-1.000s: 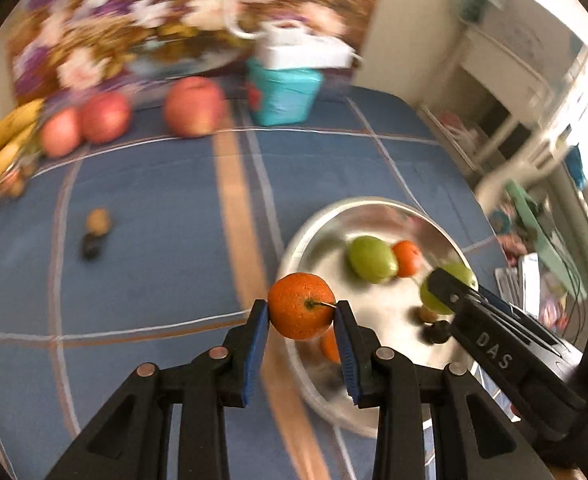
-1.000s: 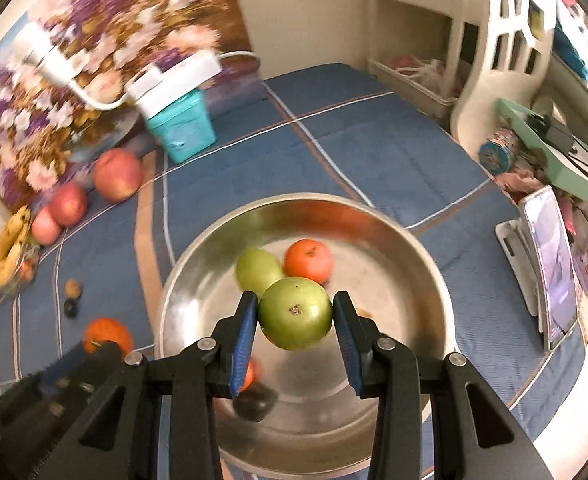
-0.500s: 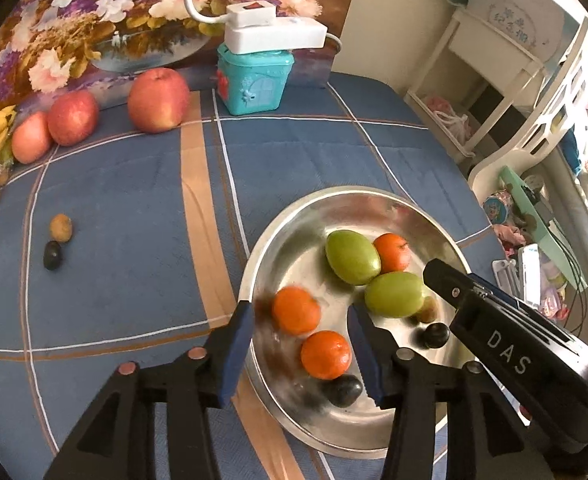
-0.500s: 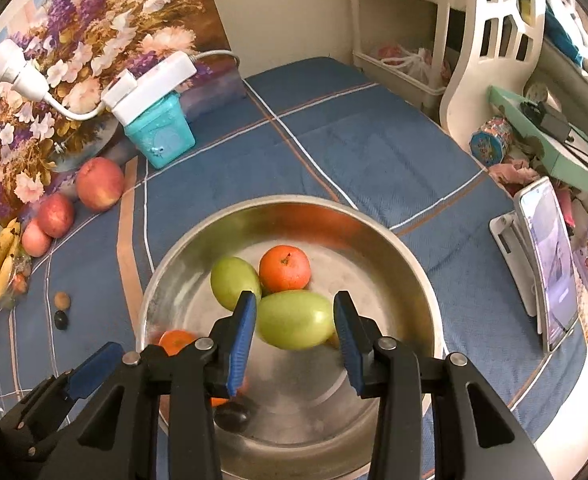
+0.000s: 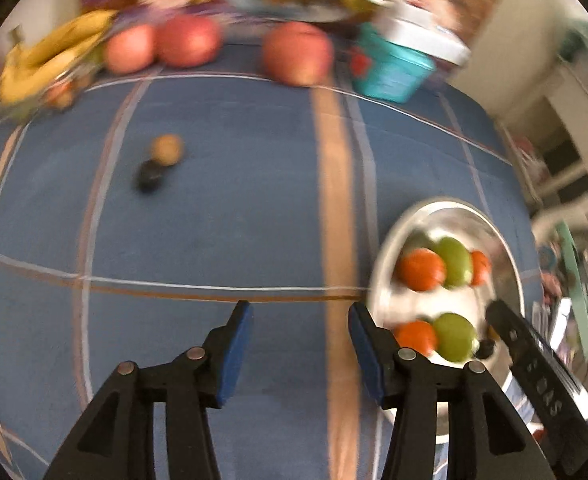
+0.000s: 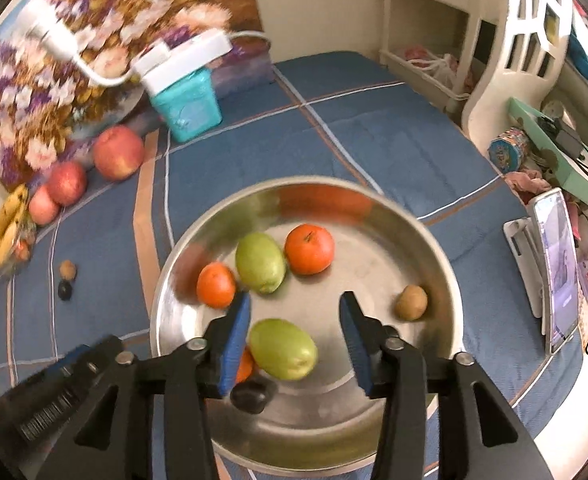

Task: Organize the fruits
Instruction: 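Carry the pear and tangerine to the steel plate and open both tools, then withdraw both tools from the plate toward the brown kiwi and dark plum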

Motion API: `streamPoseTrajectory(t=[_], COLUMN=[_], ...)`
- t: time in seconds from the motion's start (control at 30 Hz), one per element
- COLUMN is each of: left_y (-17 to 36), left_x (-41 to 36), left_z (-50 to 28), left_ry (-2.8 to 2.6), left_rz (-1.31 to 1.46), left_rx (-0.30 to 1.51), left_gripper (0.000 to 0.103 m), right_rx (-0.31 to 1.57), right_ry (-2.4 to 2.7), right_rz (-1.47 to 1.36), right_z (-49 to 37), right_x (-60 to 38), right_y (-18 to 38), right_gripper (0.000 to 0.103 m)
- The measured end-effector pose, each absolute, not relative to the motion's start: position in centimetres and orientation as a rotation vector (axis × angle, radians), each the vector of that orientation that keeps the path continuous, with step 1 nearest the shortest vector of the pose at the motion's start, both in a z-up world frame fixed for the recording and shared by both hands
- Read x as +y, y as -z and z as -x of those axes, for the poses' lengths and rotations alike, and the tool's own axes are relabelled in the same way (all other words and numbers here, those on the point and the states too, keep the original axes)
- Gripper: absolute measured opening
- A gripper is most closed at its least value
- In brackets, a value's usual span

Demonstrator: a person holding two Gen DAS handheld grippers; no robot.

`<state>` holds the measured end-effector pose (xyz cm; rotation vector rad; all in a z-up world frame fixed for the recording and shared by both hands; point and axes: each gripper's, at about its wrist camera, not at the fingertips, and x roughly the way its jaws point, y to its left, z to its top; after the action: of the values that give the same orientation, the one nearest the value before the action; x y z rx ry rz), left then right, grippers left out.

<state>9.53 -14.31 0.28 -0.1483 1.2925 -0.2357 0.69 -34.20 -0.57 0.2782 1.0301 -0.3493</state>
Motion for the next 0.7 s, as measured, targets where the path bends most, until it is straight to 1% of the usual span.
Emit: streamPoseTrajectory(t=[0.03, 0.1, 0.13, 0.17, 0.2, 0.23, 0.3, 0.33, 0.37, 0.4, 0.5, 0.7], left_y=[-0.3, -0.4, -0.5, -0.6, -0.8, -0.8, -0.9, -1.0, -1.1, -1.2, -1.5, -2.2], left_x=[-13.5, -12.1, -11.4, -10.9, -10.4, -10.0, -9.4, -9.2, -9.1, -9.2, -8.6, -7.2], left_z=[-9.6, -9.8, -9.9, -9.9, -10.0, -10.0, -10.1, -10.2, -10.3, -10.6, -10.9, -11.4], left_ry=[0.209, 0.167, 0.149, 0.131, 0.114, 0.101, 0.076, 0.058, 0.043, 0.033, -0.003, -0.044], left_rz=[0.162, 0.188, 0.2, 0.211, 0.22, 0.228, 0.235, 0.231, 0.226, 0.221, 0.188, 0.162], left_rx=[1.293, 1.287, 1.28, 1.275, 1.27, 1.266, 1.251, 1.242, 1.232, 1.219, 1.188, 1.147], left_gripper=[0.059, 0.069, 0.071, 0.074, 0.078, 0.08, 0.093, 0.097, 0.103, 0.103, 0.103, 0.103], right_rx=[1.034, 1.036, 1.033, 1.03, 1.028, 1.026, 1.028, 1.027, 1.026, 1.022, 1.012, 0.996], right_ry=[0.344, 0.333, 0.328, 0.321, 0.316, 0.311, 0.304, 0.301, 0.298, 0.294, 0.295, 0.292], right_rz=[-0.27, -0.249, -0.246, -0.246, -0.242, -0.232, -0.212, -0.208, -0.206, -0.206, -0.202, -0.208], right_z=[-0.8, -0.9, -0.9, -1.0, -1.1, -1.1, -1.2, -1.3, -1.4, -1.4, -1.5, -1.7], right_x=[-33.9, -33.3, -33.0, -32.8, -32.5, -32.1, -31.6, -31.4, -31.2, -31.1, -30.9, -30.3], right_y=[0.6, 0.6, 0.5, 0.5, 0.4, 0.4, 0.4, 0.4, 0.4, 0.4, 0.3, 0.2], right_gripper=[0.055, 0.067, 0.071, 0.077, 0.08, 0.08, 0.08, 0.081, 0.087, 0.092, 0.094, 0.095])
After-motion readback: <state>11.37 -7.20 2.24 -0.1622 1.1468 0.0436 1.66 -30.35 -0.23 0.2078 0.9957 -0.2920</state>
